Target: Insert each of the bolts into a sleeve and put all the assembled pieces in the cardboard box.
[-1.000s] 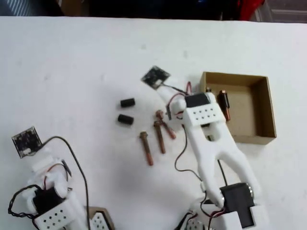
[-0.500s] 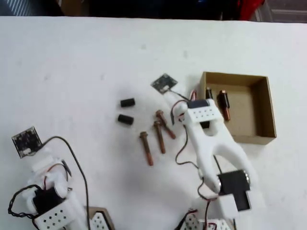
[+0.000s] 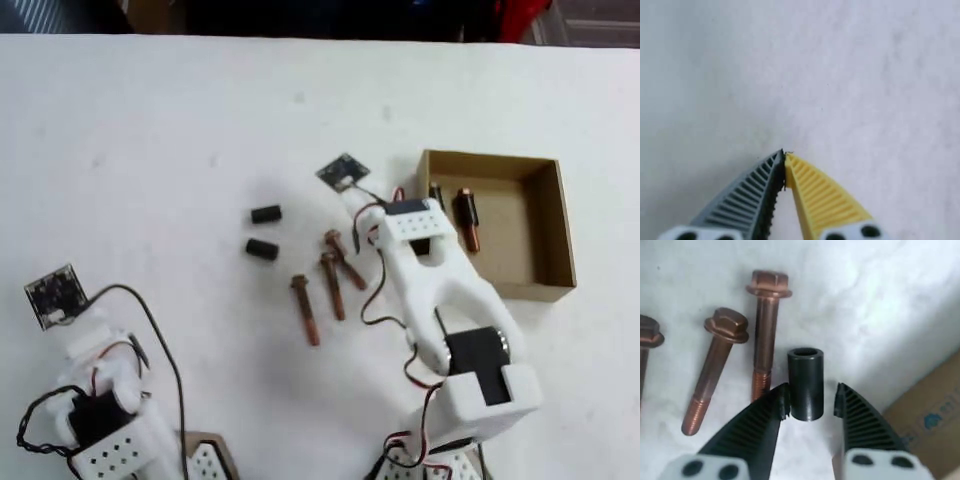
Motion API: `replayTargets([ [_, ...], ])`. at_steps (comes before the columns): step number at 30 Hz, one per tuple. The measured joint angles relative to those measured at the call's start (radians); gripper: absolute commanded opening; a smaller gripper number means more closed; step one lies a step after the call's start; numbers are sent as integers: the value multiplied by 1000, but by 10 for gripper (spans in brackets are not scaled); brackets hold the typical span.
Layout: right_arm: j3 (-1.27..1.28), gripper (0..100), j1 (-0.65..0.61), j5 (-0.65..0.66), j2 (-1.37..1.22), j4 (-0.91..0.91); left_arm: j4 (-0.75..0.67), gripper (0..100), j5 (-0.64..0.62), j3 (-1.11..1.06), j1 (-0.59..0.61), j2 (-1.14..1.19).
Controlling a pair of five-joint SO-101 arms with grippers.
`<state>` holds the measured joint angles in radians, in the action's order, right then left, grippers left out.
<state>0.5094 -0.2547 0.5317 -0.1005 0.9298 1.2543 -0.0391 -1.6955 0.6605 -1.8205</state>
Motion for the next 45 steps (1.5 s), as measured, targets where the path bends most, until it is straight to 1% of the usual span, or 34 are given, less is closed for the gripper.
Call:
replayTargets([
  [2, 0, 151, 0, 8, 0, 0, 0, 23, 0, 0, 0, 0],
  [7, 0, 151, -3, 74, -6, 0, 0, 23, 0, 0, 0, 0],
  [26, -75, 146, -32, 83, -103, 0, 3, 23, 0, 0, 0, 0],
  [28, -75, 114, -32, 83, -103, 0, 3, 23, 0, 0, 0, 0],
  [31, -77, 16, -32, 83, -103, 0, 3, 23, 0, 0, 0, 0],
  [34, -83, 36, -31, 83, -106, -11, 3, 23, 0, 0, 0, 0],
  [37, -83, 14, -31, 83, -107, -11, 3, 23, 0, 0, 0, 0],
  [42, -86, 17, -31, 83, -94, -8, 3, 23, 0, 0, 0, 0],
  [45, -83, 17, -38, 83, -37, 49, 3, 23, 0, 0, 0, 0],
])
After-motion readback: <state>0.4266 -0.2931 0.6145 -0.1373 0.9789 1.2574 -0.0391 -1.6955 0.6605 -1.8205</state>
